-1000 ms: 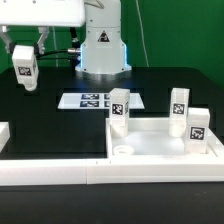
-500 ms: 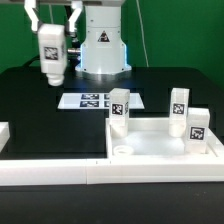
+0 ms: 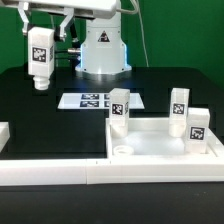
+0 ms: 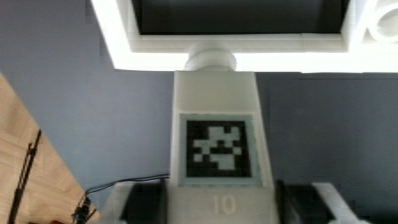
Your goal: Assemble square table
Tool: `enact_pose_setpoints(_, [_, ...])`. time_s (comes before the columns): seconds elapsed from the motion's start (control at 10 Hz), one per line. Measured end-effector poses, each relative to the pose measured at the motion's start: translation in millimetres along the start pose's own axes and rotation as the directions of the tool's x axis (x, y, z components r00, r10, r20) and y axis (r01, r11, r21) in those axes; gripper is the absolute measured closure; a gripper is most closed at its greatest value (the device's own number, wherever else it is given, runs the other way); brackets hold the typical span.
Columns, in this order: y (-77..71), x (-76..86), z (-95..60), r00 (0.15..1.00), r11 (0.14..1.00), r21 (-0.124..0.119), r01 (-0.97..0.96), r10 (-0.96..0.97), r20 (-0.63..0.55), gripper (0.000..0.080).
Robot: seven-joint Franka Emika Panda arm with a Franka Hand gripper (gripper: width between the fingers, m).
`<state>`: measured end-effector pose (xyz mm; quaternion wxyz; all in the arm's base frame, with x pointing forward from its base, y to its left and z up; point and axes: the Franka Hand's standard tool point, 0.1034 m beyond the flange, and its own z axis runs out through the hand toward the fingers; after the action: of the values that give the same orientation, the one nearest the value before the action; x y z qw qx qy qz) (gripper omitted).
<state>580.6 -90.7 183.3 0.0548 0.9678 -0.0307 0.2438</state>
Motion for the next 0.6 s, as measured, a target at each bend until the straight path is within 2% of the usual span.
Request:
enact_pose_setpoints(0.3, [-80.9,7.0,23.6,0.999,0.998,0.059,-0.037,0.038,-0.015,0.0509])
enact_pose_setpoints(0.4, [-95.1,12.4,25.5,0.999,0.996,0.073,-0.048,0.049,-0.013,0.0509])
enact_pose_setpoints(0.6, [-92.0,10.9,26.6,0.999,0.997,0.069,-0.039,0.04,-0.011,0.0509])
